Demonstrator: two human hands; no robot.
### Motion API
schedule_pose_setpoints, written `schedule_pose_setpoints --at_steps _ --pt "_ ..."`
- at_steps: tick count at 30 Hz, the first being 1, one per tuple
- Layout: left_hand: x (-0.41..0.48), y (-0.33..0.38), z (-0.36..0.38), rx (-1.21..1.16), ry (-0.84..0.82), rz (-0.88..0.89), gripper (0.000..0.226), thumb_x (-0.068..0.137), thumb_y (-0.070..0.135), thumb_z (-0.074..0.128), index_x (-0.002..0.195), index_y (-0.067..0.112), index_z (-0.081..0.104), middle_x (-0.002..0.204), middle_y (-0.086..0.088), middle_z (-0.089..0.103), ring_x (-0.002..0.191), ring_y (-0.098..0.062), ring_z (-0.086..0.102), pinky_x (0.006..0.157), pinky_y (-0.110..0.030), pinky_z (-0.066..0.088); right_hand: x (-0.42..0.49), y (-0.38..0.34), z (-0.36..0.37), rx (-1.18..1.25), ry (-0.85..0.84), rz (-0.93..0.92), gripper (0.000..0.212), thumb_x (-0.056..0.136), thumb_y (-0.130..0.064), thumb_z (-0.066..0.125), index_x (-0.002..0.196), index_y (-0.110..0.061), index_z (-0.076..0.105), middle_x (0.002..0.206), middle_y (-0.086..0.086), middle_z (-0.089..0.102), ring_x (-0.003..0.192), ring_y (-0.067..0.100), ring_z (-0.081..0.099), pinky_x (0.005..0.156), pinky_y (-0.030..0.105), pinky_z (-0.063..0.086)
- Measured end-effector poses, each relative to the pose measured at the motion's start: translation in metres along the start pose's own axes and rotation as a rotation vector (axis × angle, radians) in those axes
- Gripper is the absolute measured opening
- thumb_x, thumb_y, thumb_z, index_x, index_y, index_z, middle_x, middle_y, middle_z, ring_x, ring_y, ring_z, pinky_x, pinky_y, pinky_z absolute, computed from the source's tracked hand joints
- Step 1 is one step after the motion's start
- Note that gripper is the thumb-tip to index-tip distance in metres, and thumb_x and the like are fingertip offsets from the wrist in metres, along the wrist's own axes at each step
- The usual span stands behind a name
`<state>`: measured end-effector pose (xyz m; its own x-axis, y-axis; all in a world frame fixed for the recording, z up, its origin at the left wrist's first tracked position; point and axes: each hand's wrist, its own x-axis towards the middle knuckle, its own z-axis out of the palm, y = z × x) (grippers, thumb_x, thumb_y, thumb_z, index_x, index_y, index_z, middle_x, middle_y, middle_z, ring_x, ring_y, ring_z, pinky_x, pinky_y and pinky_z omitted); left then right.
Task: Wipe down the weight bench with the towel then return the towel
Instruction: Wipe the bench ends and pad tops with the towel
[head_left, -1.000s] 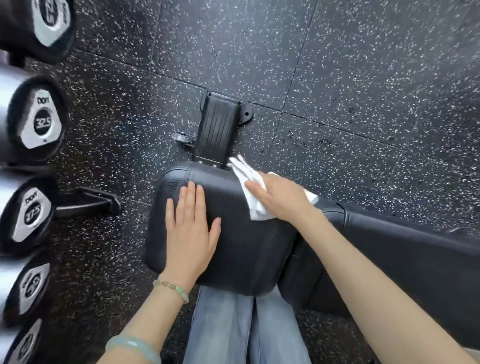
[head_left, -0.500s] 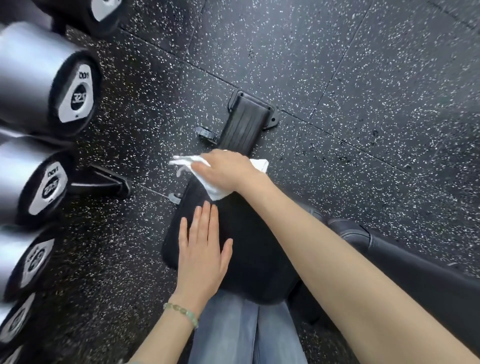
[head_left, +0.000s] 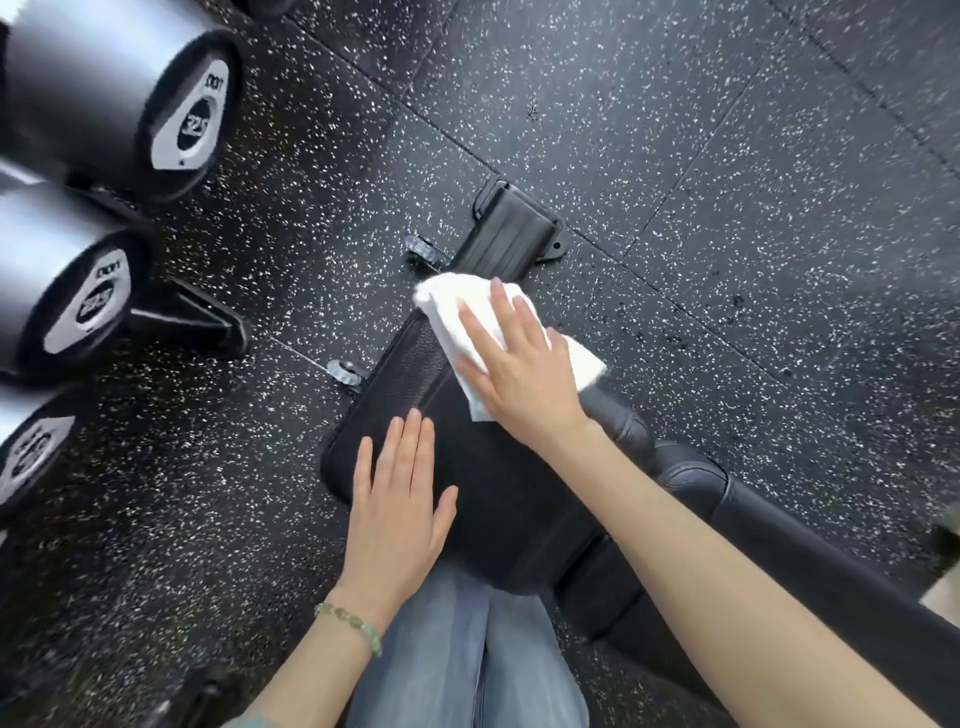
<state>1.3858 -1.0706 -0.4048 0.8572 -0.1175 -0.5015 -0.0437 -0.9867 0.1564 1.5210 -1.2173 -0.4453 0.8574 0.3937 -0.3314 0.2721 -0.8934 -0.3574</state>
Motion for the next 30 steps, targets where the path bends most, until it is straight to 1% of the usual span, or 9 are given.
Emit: schedule_pose_setpoints --at_steps 4,6,9,13,16,19,23,27,30 --pt "-0.009 -0.001 0.007 0.02 0.008 -0.022 0.066 0.094 0.038 0.034 0.146 -0.001 0.027 0.154 -0.018 0.027 0.142 -0.029 0.022 0.115 -0.051 0.017 0.028 -0.046 0.006 -0.172 -0.092 -0.095 0.054 0.096 -0.052 0.034 0.147 -0.036 0.025 0.157 0.009 0.018 0.142 0.037 0.018 0.102 0.065 0.026" --pt "-0.013 0.0 0.01 0.026 0.015 -0.036 0.066 0.093 0.038 0.035 0.146 -0.001 0.028 0.153 -0.018 0.028 0.142 -0.029 0.023 0.116 -0.05 0.016 0.014 -0.046 0.008 -0.217 -0.062 -0.149 0.055 0.094 -0.05 0.042 0.146 -0.036 0.029 0.156 0.009 0.021 0.142 0.037 0.018 0.104 0.068 0.02" --pt "-0.019 0.004 0.013 0.016 0.013 -0.029 0.066 0.093 0.038 0.035 0.146 -0.001 0.028 0.153 -0.017 0.028 0.142 -0.029 0.024 0.116 -0.049 0.015 -0.029 -0.016 0.015 -0.265 0.016 -0.199 0.057 0.09 -0.046 0.044 0.144 -0.034 0.034 0.154 0.009 0.028 0.14 0.036 0.025 0.102 0.068 0.022" --pt "-0.024 0.009 0.016 -0.02 0.002 -0.017 0.066 0.094 0.039 0.033 0.147 0.0 0.027 0.154 -0.016 0.027 0.143 -0.028 0.024 0.115 -0.051 0.018 -0.082 0.027 0.013 -0.274 0.032 -0.103 0.056 0.094 -0.046 0.042 0.146 -0.032 0.029 0.154 0.011 0.026 0.139 0.037 0.028 0.099 0.065 0.03" --pt "-0.02 0.011 0.017 -0.014 0.012 -0.008 0.066 0.094 0.039 0.033 0.147 0.0 0.028 0.154 -0.016 0.027 0.143 -0.029 0.025 0.114 -0.051 0.02 -0.057 0.023 0.006 -0.23 0.02 -0.052 0.051 0.096 -0.05 0.034 0.143 -0.032 0.03 0.152 0.013 0.031 0.133 0.039 0.036 0.092 0.063 0.037" --pt "-0.014 0.012 0.017 -0.012 0.028 -0.01 0.067 0.093 0.038 0.036 0.147 -0.001 0.028 0.154 -0.016 0.028 0.142 -0.029 0.026 0.115 -0.051 0.019 -0.002 -0.005 0.005 -0.168 -0.014 -0.059 0.053 0.095 -0.054 0.026 0.145 -0.036 0.029 0.153 0.013 0.027 0.133 0.038 0.033 0.093 0.067 0.034" --pt "-0.01 0.011 0.019 0.025 0.038 -0.004 0.067 0.092 0.037 0.037 0.146 -0.002 0.029 0.154 -0.017 0.028 0.142 -0.029 0.026 0.115 -0.051 0.02 0.015 -0.022 0.008 -0.186 0.002 -0.077 0.054 0.093 -0.056 0.026 0.143 -0.039 0.033 0.152 0.012 0.03 0.132 0.041 0.034 0.085 0.062 0.042" --pt "-0.012 0.012 0.02 0.035 0.05 0.001 0.068 0.093 0.036 0.042 0.147 -0.001 0.026 0.155 -0.016 0.025 0.143 -0.028 0.023 0.116 -0.05 0.016 -0.03 -0.003 0.018 -0.228 0.094 -0.125 0.054 0.094 -0.055 0.035 0.146 -0.038 0.028 0.155 0.012 0.024 0.139 0.042 0.023 0.096 0.075 0.021" --pt "-0.013 0.013 0.021 0.038 0.064 0.003 0.066 0.095 0.035 0.045 0.147 -0.002 0.027 0.154 -0.017 0.027 0.143 -0.029 0.024 0.116 -0.05 0.015 -0.084 0.014 0.034 -0.269 0.123 -0.122 0.057 0.094 -0.055 0.039 0.147 -0.038 0.025 0.156 0.009 0.021 0.142 0.04 0.018 0.099 0.076 0.014"
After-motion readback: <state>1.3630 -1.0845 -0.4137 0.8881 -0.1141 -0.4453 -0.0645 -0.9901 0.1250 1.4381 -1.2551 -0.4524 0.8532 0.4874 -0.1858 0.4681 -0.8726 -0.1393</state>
